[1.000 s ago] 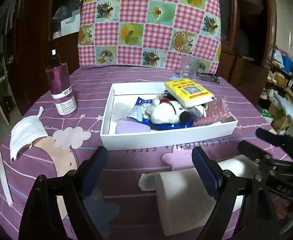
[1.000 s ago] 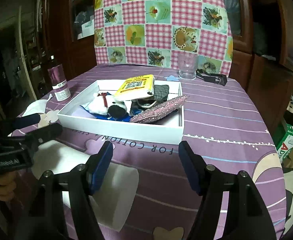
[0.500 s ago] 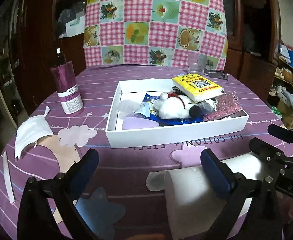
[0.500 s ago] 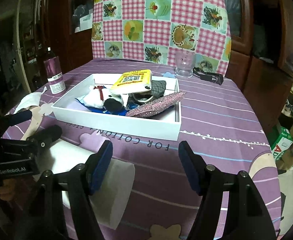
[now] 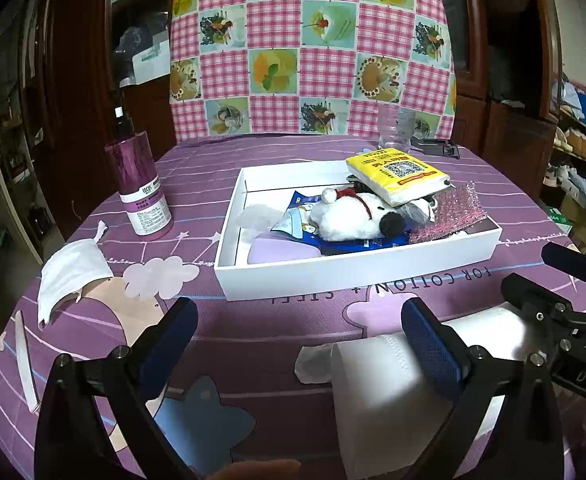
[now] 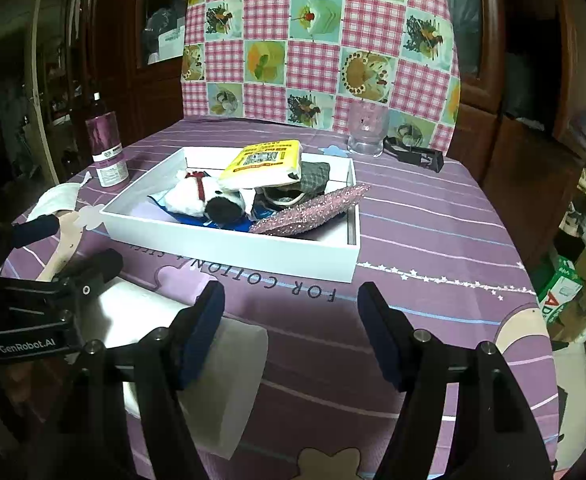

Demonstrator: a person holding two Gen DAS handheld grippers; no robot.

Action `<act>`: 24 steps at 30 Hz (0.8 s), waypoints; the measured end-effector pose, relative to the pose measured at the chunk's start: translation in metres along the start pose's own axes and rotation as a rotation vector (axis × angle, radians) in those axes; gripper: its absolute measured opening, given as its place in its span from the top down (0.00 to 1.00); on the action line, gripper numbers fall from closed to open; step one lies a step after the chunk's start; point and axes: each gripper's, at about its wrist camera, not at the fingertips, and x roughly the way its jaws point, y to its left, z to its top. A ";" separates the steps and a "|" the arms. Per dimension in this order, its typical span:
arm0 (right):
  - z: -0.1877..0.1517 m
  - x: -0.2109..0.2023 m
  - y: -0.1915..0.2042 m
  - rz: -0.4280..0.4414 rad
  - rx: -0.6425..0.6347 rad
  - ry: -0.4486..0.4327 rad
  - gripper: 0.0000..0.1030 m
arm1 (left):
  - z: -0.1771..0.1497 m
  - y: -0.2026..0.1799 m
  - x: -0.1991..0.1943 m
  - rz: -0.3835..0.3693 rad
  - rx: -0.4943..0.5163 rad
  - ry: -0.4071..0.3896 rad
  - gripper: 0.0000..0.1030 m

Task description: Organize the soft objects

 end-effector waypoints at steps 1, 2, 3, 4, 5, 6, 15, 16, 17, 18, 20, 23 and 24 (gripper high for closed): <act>0.000 0.000 0.000 -0.004 -0.002 -0.001 0.32 | 0.000 0.000 -0.001 0.004 0.002 -0.002 0.00; 0.000 -0.001 0.001 -0.005 -0.003 -0.002 0.32 | 0.000 -0.001 -0.001 0.009 0.006 -0.003 0.00; 0.000 -0.001 0.000 -0.005 -0.003 -0.003 0.32 | 0.000 -0.002 -0.002 0.016 0.011 -0.007 0.00; 0.000 -0.001 0.001 -0.005 -0.003 -0.003 0.32 | 0.000 -0.003 -0.002 0.021 0.015 -0.009 0.00; 0.000 -0.001 0.001 -0.006 -0.004 -0.003 0.32 | 0.000 -0.004 -0.003 0.030 0.021 -0.012 0.00; 0.000 -0.001 0.001 -0.007 -0.005 -0.004 0.32 | 0.000 -0.005 -0.003 0.039 0.027 -0.017 0.00; 0.000 -0.001 0.002 -0.009 -0.006 -0.005 0.32 | 0.000 -0.008 -0.004 0.056 0.039 -0.022 0.00; 0.000 -0.001 0.002 -0.010 -0.007 -0.005 0.32 | 0.000 -0.008 -0.004 0.057 0.039 -0.022 0.00; 0.000 -0.001 0.002 -0.010 -0.007 -0.005 0.32 | 0.000 -0.008 -0.004 0.057 0.040 -0.022 0.00; 0.000 -0.001 0.002 -0.009 -0.007 -0.005 0.32 | 0.000 -0.008 -0.004 0.057 0.040 -0.022 0.00; -0.001 -0.001 0.002 -0.009 -0.006 -0.005 0.32 | 0.000 -0.008 -0.004 0.056 0.039 -0.022 0.00; 0.000 -0.001 0.002 -0.009 -0.006 -0.005 0.32 | 0.000 -0.008 -0.004 0.056 0.039 -0.022 0.00; 0.000 -0.001 0.002 -0.009 -0.006 -0.005 0.32 | 0.000 -0.008 -0.004 0.057 0.039 -0.022 0.00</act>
